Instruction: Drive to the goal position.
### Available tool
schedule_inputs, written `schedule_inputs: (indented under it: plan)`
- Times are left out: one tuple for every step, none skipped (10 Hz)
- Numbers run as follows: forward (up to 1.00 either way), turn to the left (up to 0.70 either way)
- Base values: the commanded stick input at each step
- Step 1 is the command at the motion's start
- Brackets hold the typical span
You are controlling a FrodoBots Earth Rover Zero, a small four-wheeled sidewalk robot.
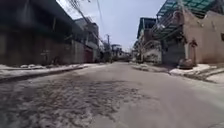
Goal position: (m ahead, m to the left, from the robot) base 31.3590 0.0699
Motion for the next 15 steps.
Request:
schedule_inputs:
  plan:
    - [1.0, 0.0]
    - [1.0, 0.0]
    - [1.0, 0.0]
    - [1.0, 0.0]
    - [1.0, 0.0]
    - [1.0, 0.0]
    - [1.0, 0.0]
    - [1.0, 0.0]
    - [1.0, 0.0]
    - [1.0, 0.0]
    - [1.0, 0.0]
    - [1.0, 0.0]
    - [1.0, 0.0]
    - [1.0, 0.0]
    - [1.0, 0.0]
